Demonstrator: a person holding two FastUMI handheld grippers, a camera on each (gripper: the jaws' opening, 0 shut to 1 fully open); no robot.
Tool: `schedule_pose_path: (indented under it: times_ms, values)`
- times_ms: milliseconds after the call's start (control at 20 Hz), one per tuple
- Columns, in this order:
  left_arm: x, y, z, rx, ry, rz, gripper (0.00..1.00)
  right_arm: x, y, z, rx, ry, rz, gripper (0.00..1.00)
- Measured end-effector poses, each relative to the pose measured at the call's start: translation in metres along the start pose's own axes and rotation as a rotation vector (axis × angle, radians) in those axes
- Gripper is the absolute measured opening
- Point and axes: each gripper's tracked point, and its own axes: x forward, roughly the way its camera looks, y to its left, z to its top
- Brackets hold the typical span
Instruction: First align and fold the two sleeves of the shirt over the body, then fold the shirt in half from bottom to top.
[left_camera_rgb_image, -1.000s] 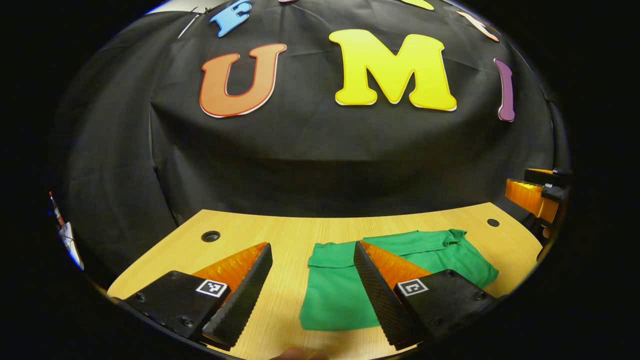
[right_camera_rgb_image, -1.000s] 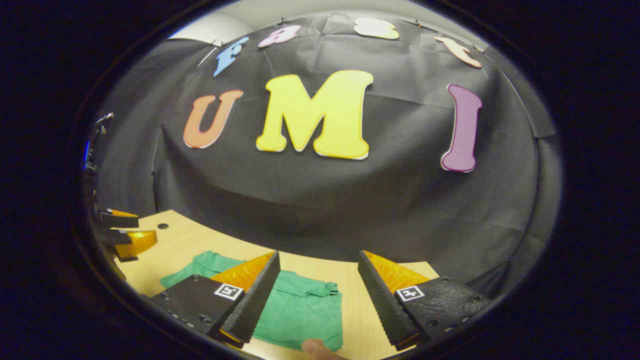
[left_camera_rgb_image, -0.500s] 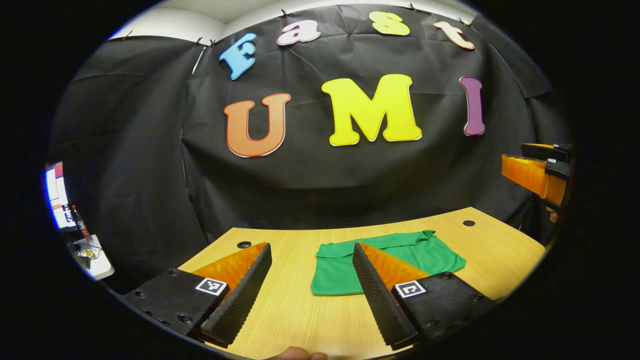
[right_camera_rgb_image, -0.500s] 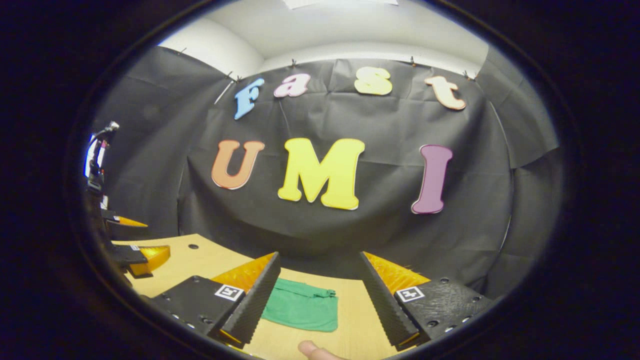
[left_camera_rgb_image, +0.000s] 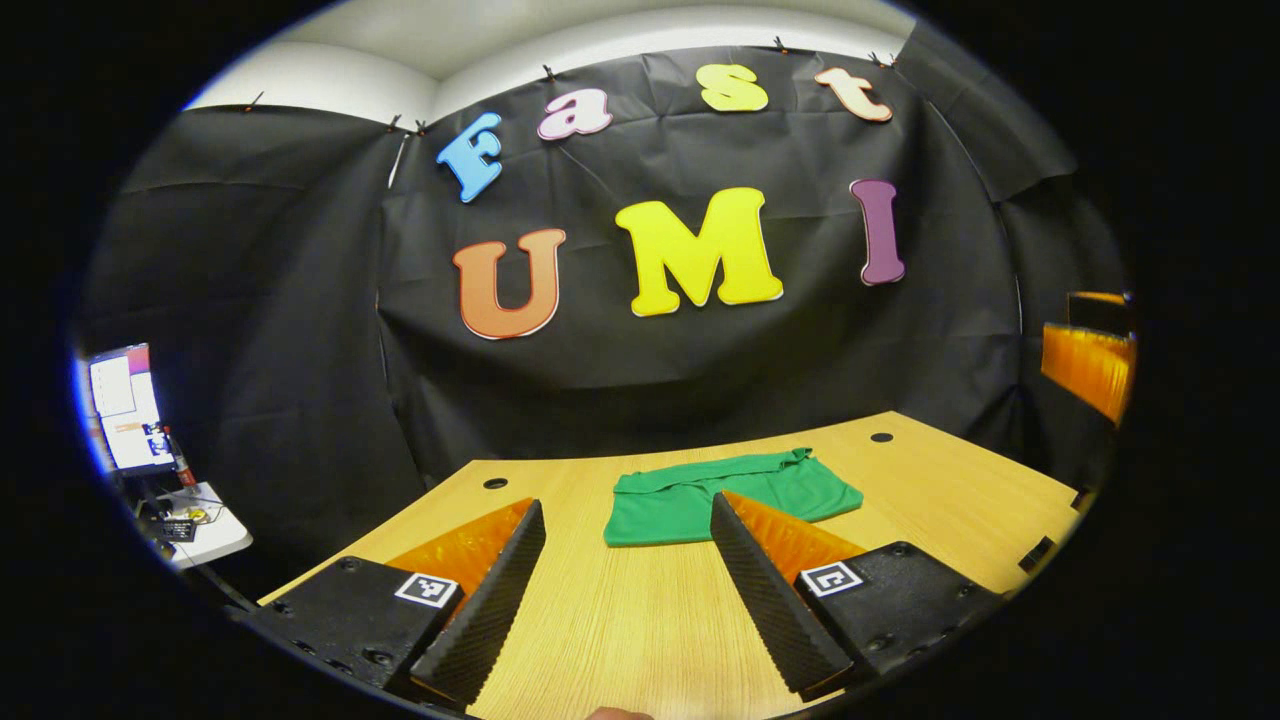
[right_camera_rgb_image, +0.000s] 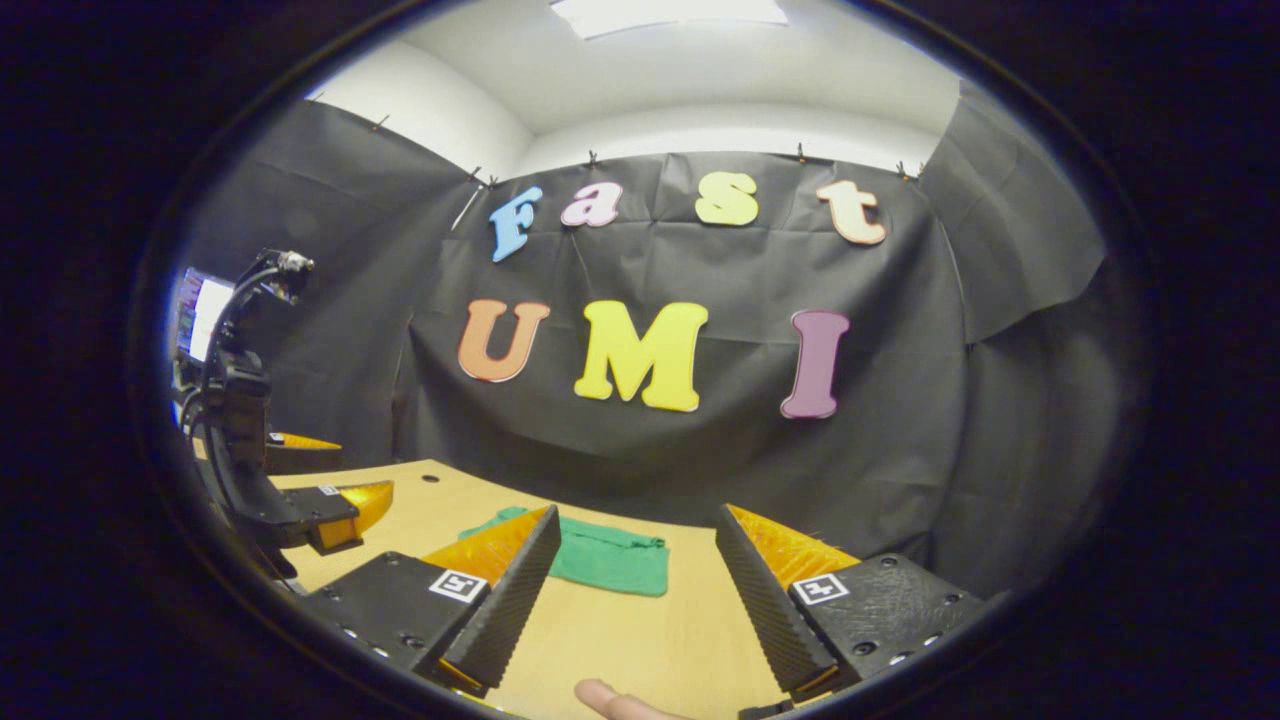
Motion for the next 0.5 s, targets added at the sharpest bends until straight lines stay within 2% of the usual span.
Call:
schedule_pose_path:
  times_ms: [100, 300, 500]
  values:
    - [-0.013, 0.004, 0.004, 0.016, -0.034, 0.001, 1.00, -0.011, 0.013, -0.005, 0.032, 0.001, 0.041, 0.96]
    - [-0.019, -0.001, 0.018, 0.075, -0.091, -0.035, 1.00, -0.004, 0.004, -0.031, 0.004, 0.051, -0.006, 0.95]
    - [-0.001, 0.011, -0.009, -0.006, -0.015, -0.032, 1.00, 0.002, 0.007, -0.045, -0.008, 0.079, 0.007, 0.95]
